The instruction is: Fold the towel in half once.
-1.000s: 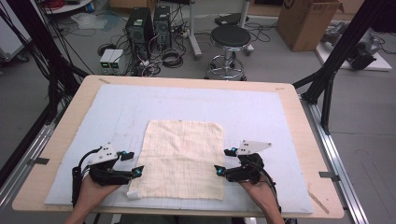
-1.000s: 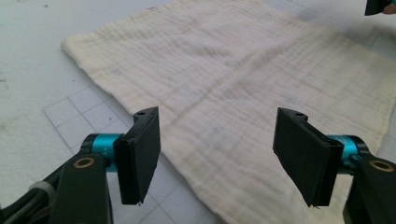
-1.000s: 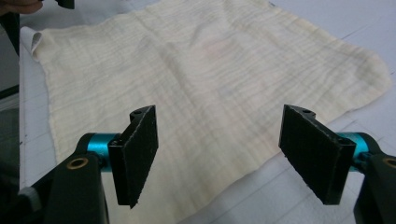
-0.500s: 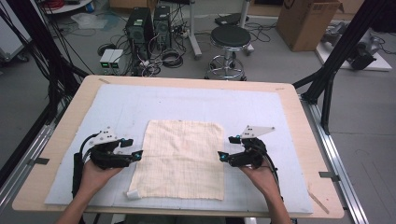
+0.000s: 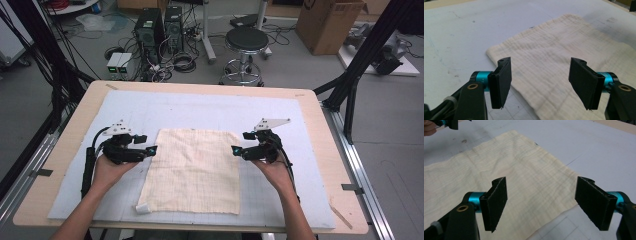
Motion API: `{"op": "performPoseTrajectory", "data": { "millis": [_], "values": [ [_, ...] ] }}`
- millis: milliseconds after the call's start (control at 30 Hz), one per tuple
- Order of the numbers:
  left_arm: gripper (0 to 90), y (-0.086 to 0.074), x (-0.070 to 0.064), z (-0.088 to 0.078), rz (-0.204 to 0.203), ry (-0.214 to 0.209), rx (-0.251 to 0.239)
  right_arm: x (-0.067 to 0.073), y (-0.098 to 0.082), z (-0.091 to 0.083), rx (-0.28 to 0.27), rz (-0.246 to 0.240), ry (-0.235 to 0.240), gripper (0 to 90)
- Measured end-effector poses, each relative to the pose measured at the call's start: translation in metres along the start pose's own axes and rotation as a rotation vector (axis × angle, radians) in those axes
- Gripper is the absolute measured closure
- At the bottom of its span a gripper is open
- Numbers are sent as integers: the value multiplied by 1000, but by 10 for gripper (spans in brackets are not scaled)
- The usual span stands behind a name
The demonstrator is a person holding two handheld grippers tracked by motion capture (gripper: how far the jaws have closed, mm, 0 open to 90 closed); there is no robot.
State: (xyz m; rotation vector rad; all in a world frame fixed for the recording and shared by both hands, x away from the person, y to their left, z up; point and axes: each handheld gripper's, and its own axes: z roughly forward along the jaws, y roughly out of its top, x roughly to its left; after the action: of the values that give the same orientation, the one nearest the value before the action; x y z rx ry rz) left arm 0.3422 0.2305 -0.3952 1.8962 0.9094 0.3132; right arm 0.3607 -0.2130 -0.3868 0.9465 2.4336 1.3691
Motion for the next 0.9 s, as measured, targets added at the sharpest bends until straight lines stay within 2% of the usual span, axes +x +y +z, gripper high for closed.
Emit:
{"op": "performPoseTrajectory", "data": {
  "millis": [100,200,467,600,767,800,900],
  "values": [
    [359,4,8,2,-19,3,8,-5,5,3,-2,9,1,264],
    [363,10,13,5,-20,12,14,-9,11,6,10,4,-5,264],
    [384,30,22,16,-24,36,-11,-20,28,11,22,-2,-12,279],
    [393,36,27,24,-22,58,12,-31,30,16,21,19,-22,305],
    [433,36,32,39,-24,87,8,-40,28,26,52,47,-51,374],
    [442,34,33,44,-16,94,21,-41,28,28,54,48,-61,398],
    [446,30,35,55,-34,98,49,-44,26,37,68,48,-85,461]
  ]
}}
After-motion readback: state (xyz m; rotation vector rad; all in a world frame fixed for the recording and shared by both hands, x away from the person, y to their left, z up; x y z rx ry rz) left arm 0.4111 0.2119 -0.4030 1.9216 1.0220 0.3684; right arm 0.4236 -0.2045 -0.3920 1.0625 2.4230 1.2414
